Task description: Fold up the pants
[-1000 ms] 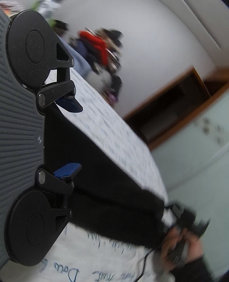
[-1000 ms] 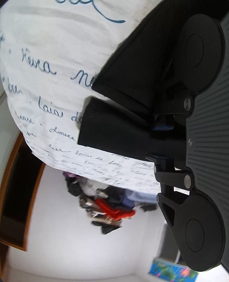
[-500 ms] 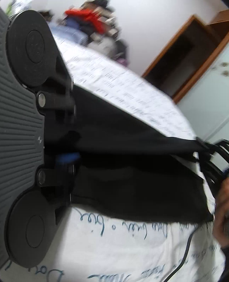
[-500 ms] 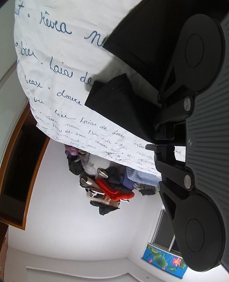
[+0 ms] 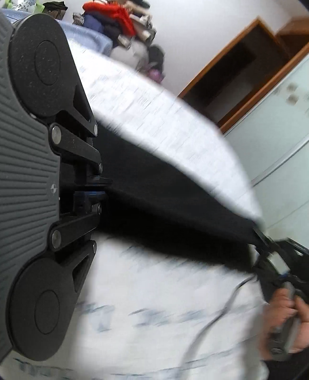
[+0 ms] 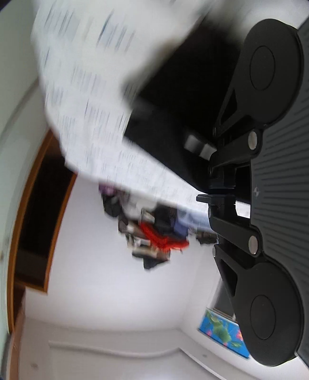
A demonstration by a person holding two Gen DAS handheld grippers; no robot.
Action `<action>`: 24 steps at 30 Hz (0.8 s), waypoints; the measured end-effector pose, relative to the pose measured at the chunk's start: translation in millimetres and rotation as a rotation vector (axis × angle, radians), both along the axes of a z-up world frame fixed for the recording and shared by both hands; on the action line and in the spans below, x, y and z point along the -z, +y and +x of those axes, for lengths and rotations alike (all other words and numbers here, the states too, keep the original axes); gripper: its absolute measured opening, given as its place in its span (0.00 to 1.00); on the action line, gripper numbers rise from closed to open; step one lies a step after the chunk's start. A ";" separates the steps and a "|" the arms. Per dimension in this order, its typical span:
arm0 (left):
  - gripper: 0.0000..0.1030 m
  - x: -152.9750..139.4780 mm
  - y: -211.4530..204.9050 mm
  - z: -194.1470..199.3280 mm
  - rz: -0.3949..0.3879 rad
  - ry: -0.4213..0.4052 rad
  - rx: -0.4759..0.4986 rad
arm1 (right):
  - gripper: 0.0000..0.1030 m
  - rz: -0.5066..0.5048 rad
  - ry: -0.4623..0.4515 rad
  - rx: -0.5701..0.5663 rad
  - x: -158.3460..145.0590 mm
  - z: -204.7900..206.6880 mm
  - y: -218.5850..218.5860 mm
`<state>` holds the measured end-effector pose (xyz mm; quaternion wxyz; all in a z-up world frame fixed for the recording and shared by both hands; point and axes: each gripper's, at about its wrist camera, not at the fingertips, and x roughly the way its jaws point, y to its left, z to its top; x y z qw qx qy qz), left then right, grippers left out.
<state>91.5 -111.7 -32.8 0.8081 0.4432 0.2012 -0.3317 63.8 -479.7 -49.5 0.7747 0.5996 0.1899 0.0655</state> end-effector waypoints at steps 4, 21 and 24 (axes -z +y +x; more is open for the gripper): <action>0.07 2.6 -1.4 0.1 0.010 -0.009 0.013 | 0.03 0.067 0.103 0.051 50.9 -35.6 -9.7; 0.20 -9.8 4.4 0.4 -0.097 0.099 -0.094 | 0.03 -0.003 0.115 0.092 39.2 -51.3 -22.6; 0.36 -25.6 30.9 -21.9 -0.173 0.100 -0.101 | 0.04 0.064 0.150 0.115 46.6 -61.7 -35.4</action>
